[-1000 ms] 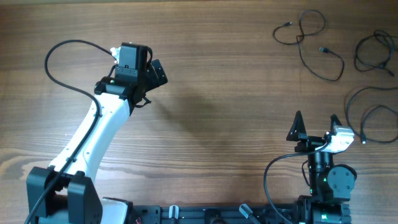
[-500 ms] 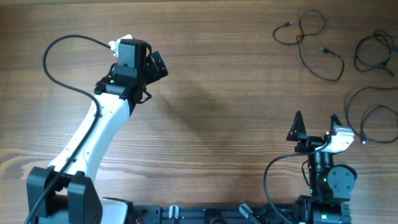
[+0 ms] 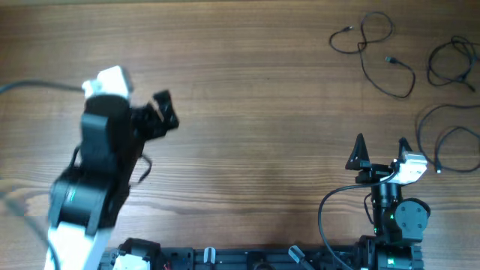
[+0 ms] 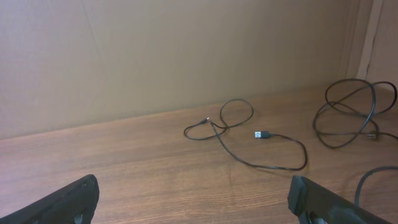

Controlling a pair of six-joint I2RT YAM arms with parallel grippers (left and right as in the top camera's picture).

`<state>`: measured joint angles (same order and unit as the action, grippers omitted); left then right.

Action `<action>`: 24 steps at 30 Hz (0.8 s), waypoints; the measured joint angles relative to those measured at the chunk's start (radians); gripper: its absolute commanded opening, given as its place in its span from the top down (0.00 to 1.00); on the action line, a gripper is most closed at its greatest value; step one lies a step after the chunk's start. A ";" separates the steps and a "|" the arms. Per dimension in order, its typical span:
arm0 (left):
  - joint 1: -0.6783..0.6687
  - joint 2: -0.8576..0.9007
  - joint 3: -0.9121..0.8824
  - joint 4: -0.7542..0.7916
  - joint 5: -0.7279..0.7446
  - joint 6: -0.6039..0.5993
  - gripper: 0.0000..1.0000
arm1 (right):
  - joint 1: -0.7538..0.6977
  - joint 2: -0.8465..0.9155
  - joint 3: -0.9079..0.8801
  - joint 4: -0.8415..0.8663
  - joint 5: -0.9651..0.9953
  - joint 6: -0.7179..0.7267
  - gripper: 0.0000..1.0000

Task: Untangle cables

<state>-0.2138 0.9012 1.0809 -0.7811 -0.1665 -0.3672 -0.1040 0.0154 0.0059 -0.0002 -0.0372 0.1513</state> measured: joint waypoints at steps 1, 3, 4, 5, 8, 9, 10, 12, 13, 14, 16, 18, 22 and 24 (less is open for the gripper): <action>0.000 -0.046 -0.012 -0.029 0.003 0.000 0.00 | 0.000 0.000 0.000 0.000 0.000 0.000 0.00; 0.000 -0.124 -0.026 -0.074 0.007 0.000 0.00 | 0.000 0.000 0.000 0.000 0.000 0.000 0.00; 0.000 -0.161 -0.027 -0.093 0.007 0.002 0.00 | 0.000 0.000 0.000 0.000 0.000 0.000 0.00; 0.000 -0.195 -0.027 -0.124 0.007 0.003 0.00 | 0.000 0.000 0.000 0.000 0.000 0.000 0.00; 0.000 -0.264 -0.028 -0.247 0.007 0.008 0.00 | 0.000 0.000 0.000 0.000 0.000 0.000 0.00; 0.000 -0.277 -0.029 -0.280 0.007 0.008 0.00 | 0.000 0.000 0.000 0.000 0.000 0.000 0.00; 0.000 -0.288 -0.029 -0.313 0.008 0.008 0.01 | 0.000 0.000 0.000 0.000 0.000 0.000 0.00; 0.000 -0.298 -0.029 -0.338 0.016 0.008 0.00 | 0.000 0.000 0.000 0.000 0.000 0.000 0.00; 0.000 -0.299 -0.029 -0.338 0.026 0.008 0.00 | 0.000 0.000 0.000 0.000 0.000 0.000 0.00; 0.000 -0.299 -0.031 -0.336 0.040 0.008 0.00 | 0.000 0.000 0.000 0.000 0.000 0.000 0.00; 0.001 -0.305 -0.044 -0.325 0.070 0.008 0.00 | 0.000 0.000 0.000 0.000 0.000 0.000 0.00; 0.015 -0.331 -0.080 -0.301 0.095 0.008 0.01 | 0.000 0.000 0.000 0.000 0.000 0.000 0.00; 0.074 -0.456 -0.214 -0.199 0.159 0.008 0.00 | 0.000 0.000 0.000 -0.001 0.000 0.000 0.00; 0.104 -0.537 -0.282 -0.151 0.193 0.008 0.00 | -0.001 0.000 0.000 0.000 0.000 0.000 0.00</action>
<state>-0.1101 0.3645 0.7990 -0.9321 0.0265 -0.3592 -0.1051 0.0154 0.0063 -0.0006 -0.0376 0.1509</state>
